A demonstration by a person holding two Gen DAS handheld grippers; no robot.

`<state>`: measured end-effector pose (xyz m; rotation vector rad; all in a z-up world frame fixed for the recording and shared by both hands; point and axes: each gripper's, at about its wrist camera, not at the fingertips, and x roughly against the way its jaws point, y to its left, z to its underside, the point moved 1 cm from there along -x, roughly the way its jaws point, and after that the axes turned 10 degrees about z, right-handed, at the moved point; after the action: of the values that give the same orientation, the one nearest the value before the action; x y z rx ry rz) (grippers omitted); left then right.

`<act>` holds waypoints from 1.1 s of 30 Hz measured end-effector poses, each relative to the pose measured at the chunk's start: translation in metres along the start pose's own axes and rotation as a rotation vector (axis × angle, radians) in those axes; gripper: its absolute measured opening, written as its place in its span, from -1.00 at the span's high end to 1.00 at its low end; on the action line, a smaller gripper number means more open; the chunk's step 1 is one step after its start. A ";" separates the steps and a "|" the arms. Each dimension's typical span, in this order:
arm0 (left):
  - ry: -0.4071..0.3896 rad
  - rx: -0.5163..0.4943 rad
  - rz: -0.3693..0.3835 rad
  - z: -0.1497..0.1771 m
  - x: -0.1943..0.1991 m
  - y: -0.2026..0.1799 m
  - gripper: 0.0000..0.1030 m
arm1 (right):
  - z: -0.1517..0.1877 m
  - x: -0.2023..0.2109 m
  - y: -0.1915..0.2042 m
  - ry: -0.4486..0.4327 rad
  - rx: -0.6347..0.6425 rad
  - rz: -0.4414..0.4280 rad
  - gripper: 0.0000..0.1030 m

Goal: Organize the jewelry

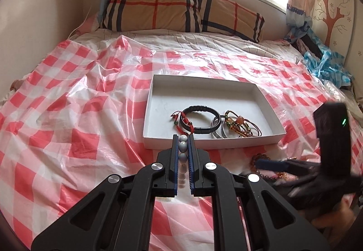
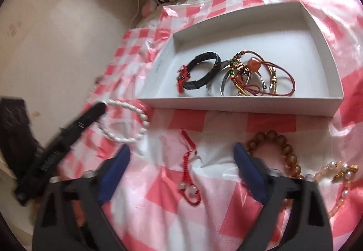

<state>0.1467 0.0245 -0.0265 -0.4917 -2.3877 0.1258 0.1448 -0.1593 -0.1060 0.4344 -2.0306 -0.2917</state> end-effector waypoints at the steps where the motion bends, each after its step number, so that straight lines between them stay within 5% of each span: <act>1: -0.005 0.000 0.001 -0.001 0.002 0.000 0.87 | 0.003 -0.008 0.011 0.009 0.064 0.064 -0.73; 4: -0.014 -0.003 0.014 -0.005 0.005 -0.004 0.87 | 0.022 -0.035 0.046 0.028 0.349 0.342 -0.49; 6: -0.014 -0.007 0.022 -0.006 0.006 -0.008 0.87 | 0.025 -0.033 0.052 0.028 0.373 0.313 0.17; 7: -0.013 -0.011 0.025 -0.007 0.006 -0.010 0.86 | 0.022 -0.031 0.047 0.040 0.338 0.278 0.35; 9: -0.014 -0.018 0.031 -0.008 0.006 -0.014 0.87 | 0.016 -0.027 0.023 0.086 0.184 0.119 0.88; 15: -0.012 -0.013 0.042 -0.014 0.002 -0.018 0.87 | 0.003 -0.006 -0.031 0.066 -0.154 -0.246 0.88; 20: -0.019 -0.008 0.054 -0.022 -0.001 -0.018 0.87 | -0.002 0.013 -0.051 -0.012 -0.273 -0.391 0.88; 24: -0.018 -0.007 0.072 -0.029 -0.009 -0.022 0.87 | -0.017 0.033 -0.054 -0.105 -0.307 -0.410 0.88; 33: -0.026 -0.018 0.129 -0.050 -0.033 -0.037 0.87 | -0.049 0.060 -0.072 -0.246 -0.330 -0.290 0.88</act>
<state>0.1903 -0.0238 -0.0008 -0.6561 -2.3837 0.1697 0.1748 -0.2511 -0.0625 0.5031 -2.1017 -0.8819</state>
